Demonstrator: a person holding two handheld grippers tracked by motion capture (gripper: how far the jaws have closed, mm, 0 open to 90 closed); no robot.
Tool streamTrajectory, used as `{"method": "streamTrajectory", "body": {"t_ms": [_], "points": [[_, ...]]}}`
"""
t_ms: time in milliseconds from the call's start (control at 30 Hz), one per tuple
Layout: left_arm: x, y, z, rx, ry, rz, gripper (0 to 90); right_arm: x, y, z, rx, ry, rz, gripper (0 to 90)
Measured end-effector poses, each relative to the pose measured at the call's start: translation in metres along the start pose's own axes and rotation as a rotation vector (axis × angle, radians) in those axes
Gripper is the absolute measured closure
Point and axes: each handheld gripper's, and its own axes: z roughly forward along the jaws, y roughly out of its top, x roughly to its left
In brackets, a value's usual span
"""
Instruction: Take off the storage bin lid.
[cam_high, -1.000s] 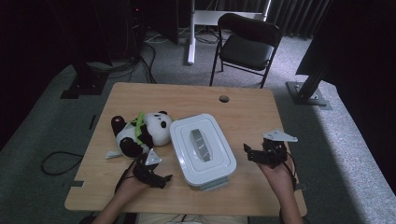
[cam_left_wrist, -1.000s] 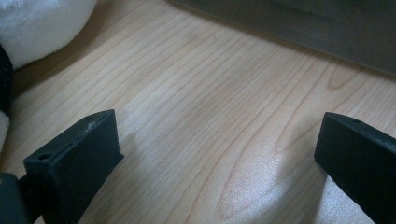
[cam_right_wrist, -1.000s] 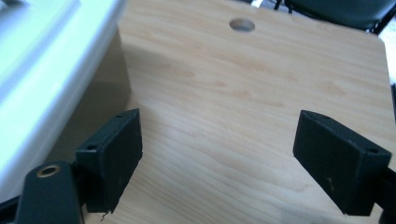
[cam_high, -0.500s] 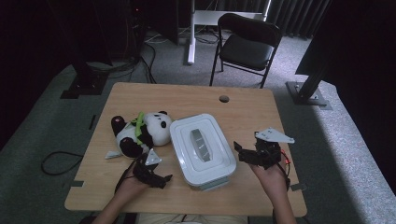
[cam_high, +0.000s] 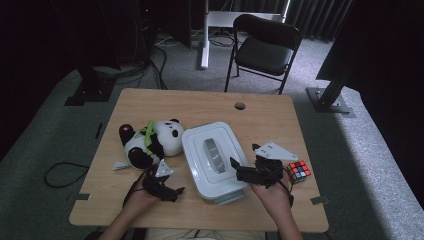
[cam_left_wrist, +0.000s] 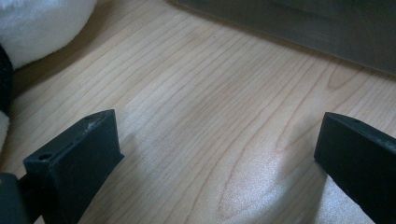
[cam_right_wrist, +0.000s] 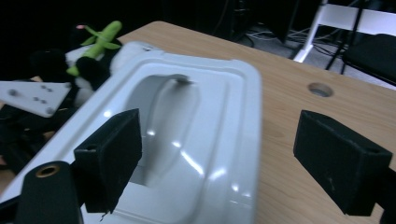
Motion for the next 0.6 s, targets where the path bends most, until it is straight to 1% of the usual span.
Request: {"method": "streamTrajectory", "body": {"t_ms": [133, 167, 233, 267, 300, 367, 400, 433, 500, 533, 567, 600], "points": [[0.0, 0.0, 0.0, 0.0, 0.0, 0.0, 0.8, 0.014, -0.002, 0.01, 0.018, 0.024, -0.02, 15.2], [0.0, 0.0, 0.0, 0.0, 0.0, 0.001, 0.8, 0.018, -0.003, 0.014, 0.027, 0.03, -0.031, 15.3], [0.0, 0.0, 0.0, 0.0, -0.001, 0.001, 0.8, 0.022, -0.004, 0.019, 0.024, 0.034, -0.033, 16.8], [0.0, 0.0, 0.0, 0.0, -0.001, 0.001, 0.8, 0.024, -0.004, 0.022, 0.032, 0.041, -0.04, 17.4], [0.0, 0.0, 0.0, 0.0, -0.001, 0.001, 0.8, 0.026, -0.005, 0.025, 0.036, 0.039, -0.044, 17.4], [0.0, 0.0, 0.0, -0.002, -0.001, -0.001, 0.8, 0.029, -0.005, 0.031, 0.055, 0.055, -0.048, 20.2], [0.0, 0.0, 0.0, -0.001, -0.001, -0.001, 0.8, 0.031, -0.006, 0.034, 0.061, 0.048, -0.054, 21.5], [0.0, 0.0, 0.0, 0.0, -0.001, 0.001, 0.8, 0.033, -0.007, 0.035, 0.063, 0.044, -0.06, 25.0], [0.0, 0.0, 0.0, 0.002, -0.001, 0.003, 0.8, 0.033, -0.008, 0.037, 0.066, 0.046, -0.064, 25.4], [0.0, 0.0, 0.0, 0.001, -0.001, 0.001, 0.8, 0.035, -0.009, 0.039, 0.084, 0.037, -0.076, 31.9], [0.0, 0.0, 0.0, 0.001, -0.001, 0.001, 0.8, 0.034, -0.009, 0.04, 0.091, 0.046, -0.076, 32.8], [0.0, 0.0, 0.0, 0.0, -0.002, 0.0, 0.8, 0.034, -0.009, 0.04, 0.092, 0.045, -0.077, 34.7]]}}
